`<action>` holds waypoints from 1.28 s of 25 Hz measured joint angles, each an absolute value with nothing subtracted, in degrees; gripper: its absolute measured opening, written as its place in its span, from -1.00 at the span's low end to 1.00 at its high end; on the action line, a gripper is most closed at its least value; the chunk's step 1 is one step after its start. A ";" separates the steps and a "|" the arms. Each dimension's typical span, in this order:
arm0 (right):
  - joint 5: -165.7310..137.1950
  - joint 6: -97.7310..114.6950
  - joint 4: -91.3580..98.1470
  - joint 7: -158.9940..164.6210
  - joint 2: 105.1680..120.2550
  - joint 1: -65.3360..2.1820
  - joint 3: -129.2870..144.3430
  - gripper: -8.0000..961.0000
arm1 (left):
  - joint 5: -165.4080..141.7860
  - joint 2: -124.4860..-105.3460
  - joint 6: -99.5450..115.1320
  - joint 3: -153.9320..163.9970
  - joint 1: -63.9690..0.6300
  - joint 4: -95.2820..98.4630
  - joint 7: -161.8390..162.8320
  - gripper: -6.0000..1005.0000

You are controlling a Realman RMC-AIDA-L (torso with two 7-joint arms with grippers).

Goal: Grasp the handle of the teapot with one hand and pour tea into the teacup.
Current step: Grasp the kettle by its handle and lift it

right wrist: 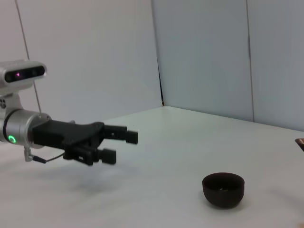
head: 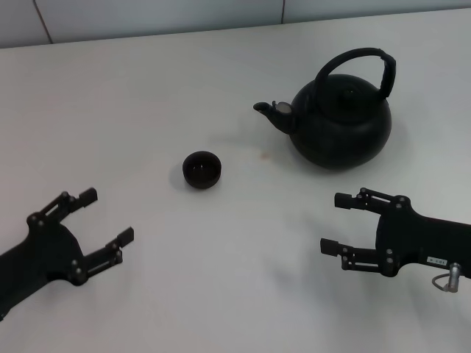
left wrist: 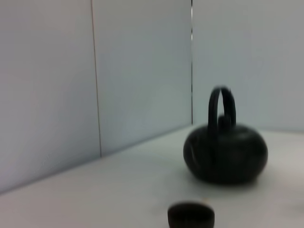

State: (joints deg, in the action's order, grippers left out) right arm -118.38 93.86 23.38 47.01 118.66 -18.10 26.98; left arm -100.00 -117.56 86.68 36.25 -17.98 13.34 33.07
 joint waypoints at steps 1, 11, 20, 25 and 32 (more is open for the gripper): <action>-118.38 93.86 23.38 46.97 118.68 -18.11 26.96 0.69 | -100.83 -117.52 85.12 36.67 -17.98 13.36 32.82 0.71; -118.38 93.78 23.38 46.85 118.73 -18.10 26.80 0.68 | -102.18 -117.44 83.83 36.83 -18.28 13.45 33.01 0.71; -118.36 93.77 23.38 46.85 118.65 -18.16 26.27 0.68 | -102.61 -117.28 84.52 36.84 -18.37 14.03 33.20 0.71; -118.32 93.77 23.38 46.77 118.63 -18.17 25.23 0.68 | -102.84 -116.51 85.61 38.15 -18.52 14.41 34.66 0.71; -117.79 93.81 23.11 46.55 118.82 -17.73 23.73 0.68 | -102.88 -115.27 86.92 39.61 -18.63 16.26 37.62 0.71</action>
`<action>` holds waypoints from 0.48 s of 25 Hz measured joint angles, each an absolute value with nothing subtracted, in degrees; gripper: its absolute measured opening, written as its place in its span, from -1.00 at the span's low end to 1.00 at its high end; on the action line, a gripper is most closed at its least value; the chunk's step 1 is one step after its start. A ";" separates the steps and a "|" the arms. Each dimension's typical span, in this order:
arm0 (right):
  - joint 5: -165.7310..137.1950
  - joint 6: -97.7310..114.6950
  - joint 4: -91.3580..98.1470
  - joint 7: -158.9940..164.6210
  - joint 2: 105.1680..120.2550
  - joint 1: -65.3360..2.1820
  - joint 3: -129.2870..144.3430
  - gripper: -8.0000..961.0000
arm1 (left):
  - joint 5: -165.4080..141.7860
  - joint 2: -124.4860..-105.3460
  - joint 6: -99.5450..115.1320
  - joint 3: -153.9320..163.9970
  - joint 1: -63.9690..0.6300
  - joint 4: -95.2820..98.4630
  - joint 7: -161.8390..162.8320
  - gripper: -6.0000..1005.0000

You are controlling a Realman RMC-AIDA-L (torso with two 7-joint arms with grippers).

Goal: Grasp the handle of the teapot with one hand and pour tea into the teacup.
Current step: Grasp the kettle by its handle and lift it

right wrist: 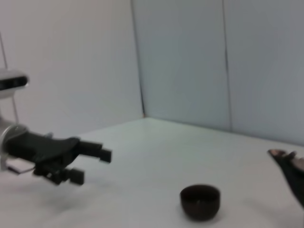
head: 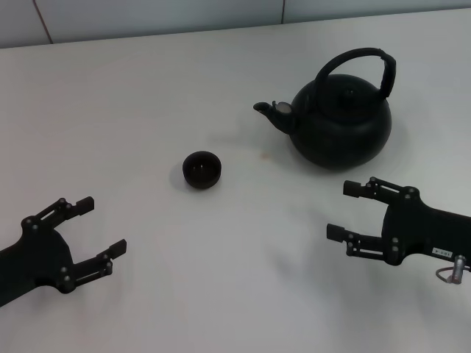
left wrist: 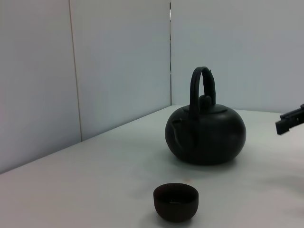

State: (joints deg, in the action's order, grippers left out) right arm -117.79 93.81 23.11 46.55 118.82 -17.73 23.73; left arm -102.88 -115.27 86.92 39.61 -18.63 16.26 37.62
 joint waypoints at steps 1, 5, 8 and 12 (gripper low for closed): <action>-117.14 93.82 22.87 46.48 118.86 -17.58 23.45 0.68 | -102.88 -115.27 86.92 39.61 -18.63 16.27 37.62 0.71; -112.25 93.74 18.56 42.22 119.04 -16.62 20.51 0.68 | -102.88 -115.32 86.93 39.63 -18.64 16.35 37.62 0.71; -106.76 93.25 12.02 33.88 119.19 -15.68 15.98 0.68 | -102.87 -115.36 86.93 39.64 -18.64 16.35 37.61 0.71; -101.27 89.78 3.39 22.94 119.36 -15.03 9.77 0.67 | -102.86 -115.37 86.93 39.55 -18.58 16.35 37.61 0.71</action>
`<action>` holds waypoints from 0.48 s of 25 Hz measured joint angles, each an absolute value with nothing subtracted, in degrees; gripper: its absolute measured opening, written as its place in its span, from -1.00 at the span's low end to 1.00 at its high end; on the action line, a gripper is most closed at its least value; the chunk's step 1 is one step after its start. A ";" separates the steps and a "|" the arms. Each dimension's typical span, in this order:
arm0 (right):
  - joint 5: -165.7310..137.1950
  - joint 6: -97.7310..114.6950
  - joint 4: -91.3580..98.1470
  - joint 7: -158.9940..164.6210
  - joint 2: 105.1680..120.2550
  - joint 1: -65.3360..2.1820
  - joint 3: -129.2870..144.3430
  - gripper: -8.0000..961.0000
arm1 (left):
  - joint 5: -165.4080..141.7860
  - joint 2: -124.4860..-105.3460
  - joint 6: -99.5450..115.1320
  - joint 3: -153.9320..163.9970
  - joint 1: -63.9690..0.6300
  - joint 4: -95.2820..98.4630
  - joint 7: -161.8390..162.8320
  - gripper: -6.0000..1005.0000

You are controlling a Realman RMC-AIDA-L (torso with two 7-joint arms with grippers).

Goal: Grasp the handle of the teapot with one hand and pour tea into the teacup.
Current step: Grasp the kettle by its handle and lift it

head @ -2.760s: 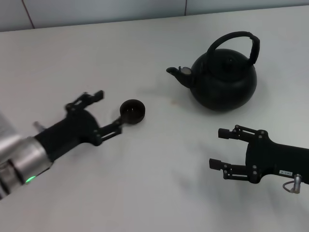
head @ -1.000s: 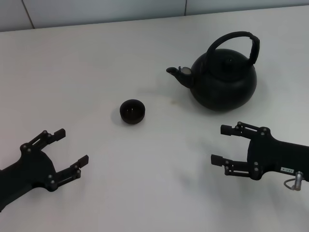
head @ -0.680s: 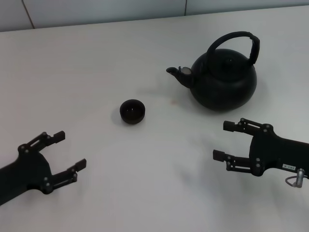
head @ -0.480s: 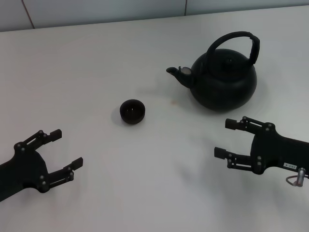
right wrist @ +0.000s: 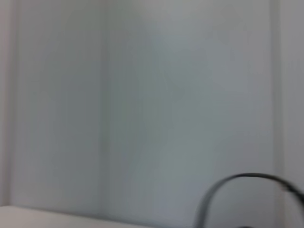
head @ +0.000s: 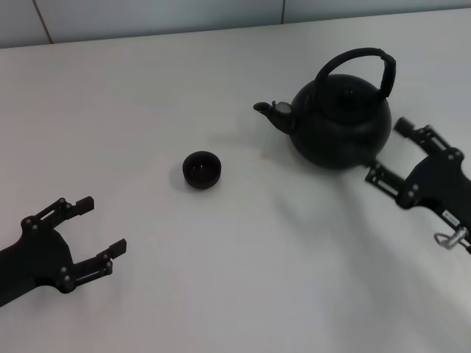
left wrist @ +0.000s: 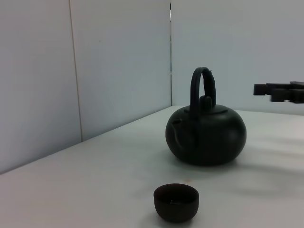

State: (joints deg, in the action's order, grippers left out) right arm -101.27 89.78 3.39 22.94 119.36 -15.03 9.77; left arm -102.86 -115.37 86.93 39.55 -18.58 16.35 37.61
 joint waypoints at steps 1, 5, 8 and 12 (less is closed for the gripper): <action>-100.13 88.71 1.33 20.64 119.38 -15.00 8.09 0.67 | -102.84 -115.39 86.93 39.36 -18.50 16.35 37.61 0.71; -96.23 85.64 -6.08 10.96 119.49 -14.95 2.17 0.66 | -102.83 -115.40 86.90 39.25 -18.47 16.35 37.61 0.71; -95.07 84.20 -10.18 5.40 119.57 -14.93 -2.57 0.66 | -102.83 -115.40 86.81 39.21 -18.46 16.35 37.62 0.71; -95.00 82.88 -13.29 1.35 119.61 -14.87 -6.99 0.65 | -102.82 -115.40 86.68 39.20 -18.45 16.35 37.62 0.71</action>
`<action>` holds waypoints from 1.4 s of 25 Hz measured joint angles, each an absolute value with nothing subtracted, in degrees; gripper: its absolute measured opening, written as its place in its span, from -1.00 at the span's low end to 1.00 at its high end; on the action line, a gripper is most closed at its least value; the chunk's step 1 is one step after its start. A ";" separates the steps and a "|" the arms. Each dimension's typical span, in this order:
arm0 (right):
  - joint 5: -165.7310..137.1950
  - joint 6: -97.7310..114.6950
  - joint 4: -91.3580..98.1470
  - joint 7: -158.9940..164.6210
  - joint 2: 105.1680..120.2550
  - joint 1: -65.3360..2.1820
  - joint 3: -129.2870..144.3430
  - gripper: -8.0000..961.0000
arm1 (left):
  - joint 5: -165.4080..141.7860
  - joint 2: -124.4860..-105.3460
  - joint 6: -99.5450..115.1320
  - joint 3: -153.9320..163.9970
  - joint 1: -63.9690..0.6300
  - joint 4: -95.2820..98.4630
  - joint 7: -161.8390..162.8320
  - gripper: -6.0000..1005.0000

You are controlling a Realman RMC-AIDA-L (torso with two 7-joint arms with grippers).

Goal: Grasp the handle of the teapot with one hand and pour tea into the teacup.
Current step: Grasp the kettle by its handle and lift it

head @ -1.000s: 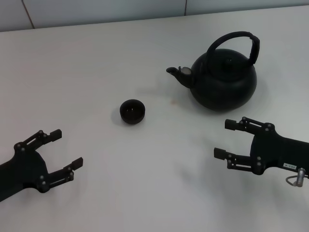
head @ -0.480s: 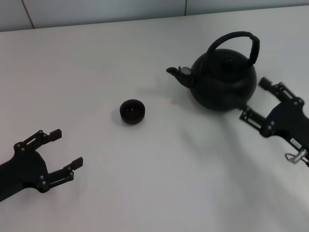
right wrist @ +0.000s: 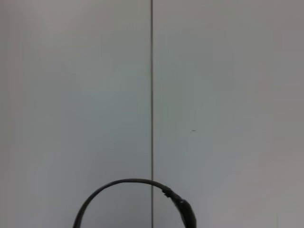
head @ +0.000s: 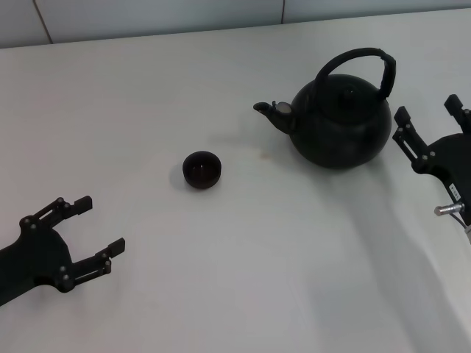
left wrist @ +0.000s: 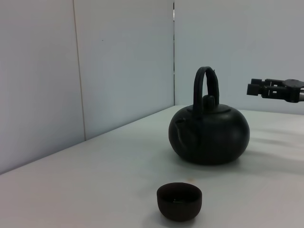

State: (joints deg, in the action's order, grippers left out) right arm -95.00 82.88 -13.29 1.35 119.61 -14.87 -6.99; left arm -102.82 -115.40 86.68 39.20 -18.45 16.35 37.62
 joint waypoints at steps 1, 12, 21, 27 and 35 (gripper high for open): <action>-94.99 82.72 -13.57 0.99 119.62 -14.90 -7.39 0.65 | -102.80 -115.40 86.66 39.19 -18.45 16.35 37.61 0.71; -94.99 82.25 -13.96 0.64 119.60 -15.67 -8.15 0.63 | -102.72 -115.56 86.57 39.20 -18.45 16.35 37.62 0.71; -94.99 78.13 -12.45 0.87 119.41 -19.11 -10.98 0.62 | -102.49 -115.59 86.57 39.15 -18.22 16.35 37.62 0.71; -95.01 75.00 -11.08 1.04 119.37 -21.83 -11.48 0.61 | -102.47 -115.76 86.49 39.11 -18.14 16.35 37.62 0.71; -95.02 71.19 -10.66 1.08 119.27 -24.05 -12.01 0.60 | -102.42 -115.92 86.47 39.11 -18.10 16.35 37.62 0.71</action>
State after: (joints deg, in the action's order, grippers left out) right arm -95.02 71.19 -10.66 1.08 119.27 -24.05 -12.01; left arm -102.42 -115.92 86.47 39.11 -18.10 16.35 37.62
